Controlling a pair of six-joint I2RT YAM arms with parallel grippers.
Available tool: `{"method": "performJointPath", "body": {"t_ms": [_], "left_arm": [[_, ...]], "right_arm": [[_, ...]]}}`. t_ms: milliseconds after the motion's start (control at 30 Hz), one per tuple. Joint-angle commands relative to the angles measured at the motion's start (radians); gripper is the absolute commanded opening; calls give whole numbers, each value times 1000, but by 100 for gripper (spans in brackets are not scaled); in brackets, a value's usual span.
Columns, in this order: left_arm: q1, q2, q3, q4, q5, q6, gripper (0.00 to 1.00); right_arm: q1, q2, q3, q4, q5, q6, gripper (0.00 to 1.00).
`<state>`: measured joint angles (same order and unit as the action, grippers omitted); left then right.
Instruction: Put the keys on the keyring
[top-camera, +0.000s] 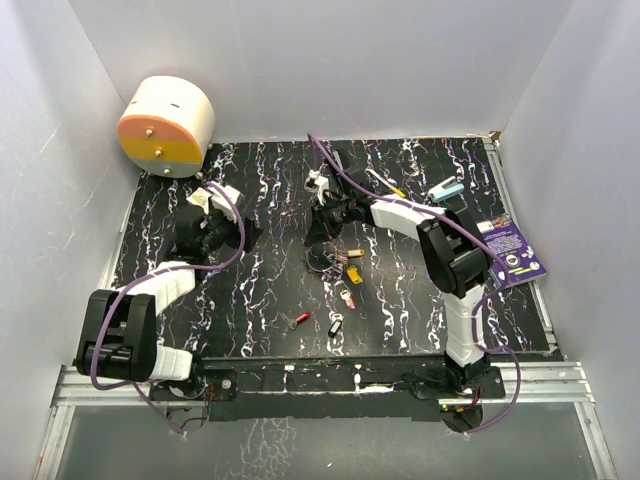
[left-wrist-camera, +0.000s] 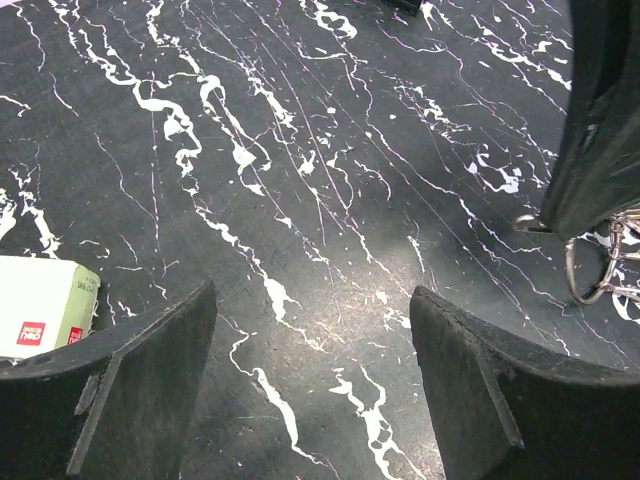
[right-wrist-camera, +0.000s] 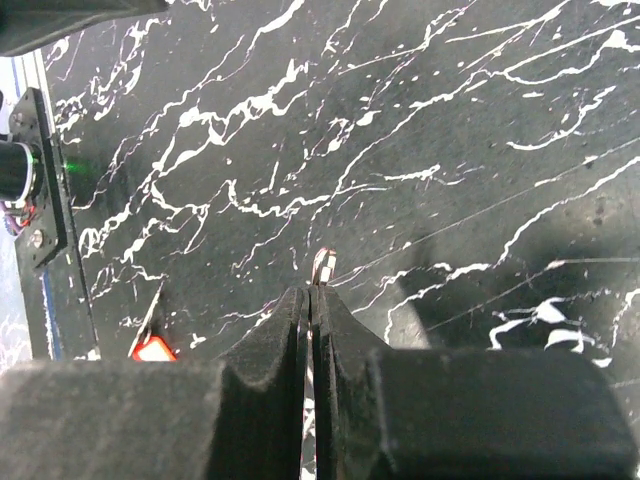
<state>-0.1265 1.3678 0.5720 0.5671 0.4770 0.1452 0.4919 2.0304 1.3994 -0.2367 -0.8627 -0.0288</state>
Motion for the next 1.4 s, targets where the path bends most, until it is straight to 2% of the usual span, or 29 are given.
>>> {"method": "performJointPath", "body": {"t_ms": [0,133,433,733,1000,1133,1367], "left_arm": [[16,-32,-10,13,0,8,77],[27,-27,-14,22,6,3,77],[38,-9,-14,26,21,-3,77],[39,-8,-13,32,27,-8,77],[41,-12,-15,35,35,-13,77],[42,-19,-15,33,36,-12,77],[45,-19,-17,38,46,-17,77]], "right_arm": [[3,65,101,29,-41,-45,8],[4,150,182,-54,-46,-90,8],[5,229,252,-70,-7,-104,9],[15,188,219,-70,65,-105,33],[69,156,190,-94,237,-120,47],[78,123,153,-63,294,-108,48],[79,57,113,-35,279,-90,47]]}}
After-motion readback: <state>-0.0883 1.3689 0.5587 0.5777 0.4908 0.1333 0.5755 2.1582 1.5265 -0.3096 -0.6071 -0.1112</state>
